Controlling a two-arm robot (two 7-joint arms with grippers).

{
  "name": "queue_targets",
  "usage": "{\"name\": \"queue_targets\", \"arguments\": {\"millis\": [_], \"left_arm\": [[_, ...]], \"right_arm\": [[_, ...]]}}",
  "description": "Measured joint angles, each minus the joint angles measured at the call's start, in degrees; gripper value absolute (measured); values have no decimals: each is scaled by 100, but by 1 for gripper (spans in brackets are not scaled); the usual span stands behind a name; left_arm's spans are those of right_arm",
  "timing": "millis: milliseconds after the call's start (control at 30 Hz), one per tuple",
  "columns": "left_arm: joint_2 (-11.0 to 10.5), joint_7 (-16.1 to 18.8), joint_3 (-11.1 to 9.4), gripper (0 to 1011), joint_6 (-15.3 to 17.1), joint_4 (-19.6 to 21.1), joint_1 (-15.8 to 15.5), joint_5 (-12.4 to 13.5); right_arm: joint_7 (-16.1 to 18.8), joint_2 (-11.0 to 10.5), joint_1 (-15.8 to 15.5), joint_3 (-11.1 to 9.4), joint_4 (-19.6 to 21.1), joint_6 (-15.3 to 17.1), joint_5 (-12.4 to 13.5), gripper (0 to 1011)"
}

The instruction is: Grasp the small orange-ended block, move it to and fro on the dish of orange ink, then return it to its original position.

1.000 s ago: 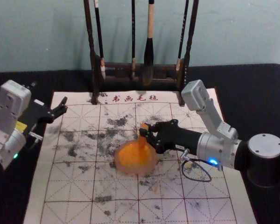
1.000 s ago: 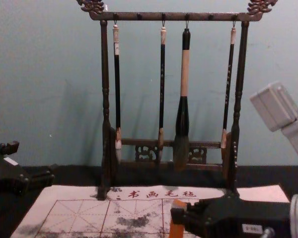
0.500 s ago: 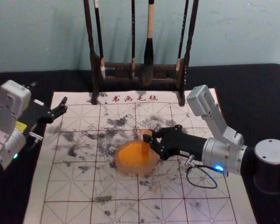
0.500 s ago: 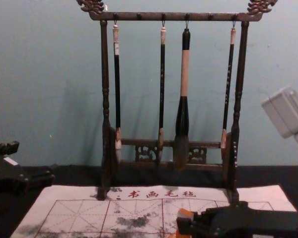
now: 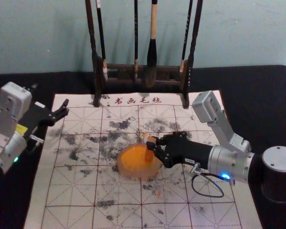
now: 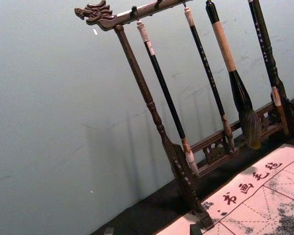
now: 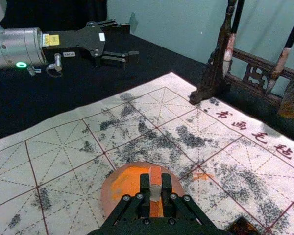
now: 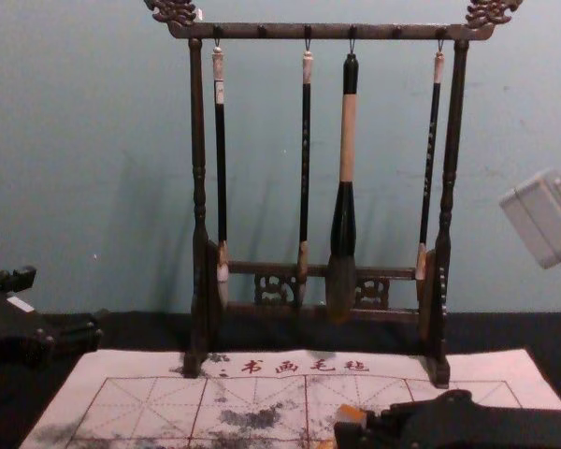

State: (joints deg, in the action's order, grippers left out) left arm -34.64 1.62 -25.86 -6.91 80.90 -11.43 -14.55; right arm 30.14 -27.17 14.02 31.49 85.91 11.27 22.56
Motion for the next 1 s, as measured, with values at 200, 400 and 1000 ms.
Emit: {"name": "queue_targets", "arguments": {"millis": [200, 400, 1000], "left_arm": [[0, 0, 0, 1001, 0, 0, 0, 0], [0, 0, 0, 1001, 0, 0, 0, 0], [0, 0, 0, 1001, 0, 0, 0, 0]], "right_arm": [[1, -10, -25, 25, 62, 4, 23, 126], [20, 1, -21, 73, 66, 0, 24, 126], [54, 85, 41, 188, 35, -6, 16, 126]]}}
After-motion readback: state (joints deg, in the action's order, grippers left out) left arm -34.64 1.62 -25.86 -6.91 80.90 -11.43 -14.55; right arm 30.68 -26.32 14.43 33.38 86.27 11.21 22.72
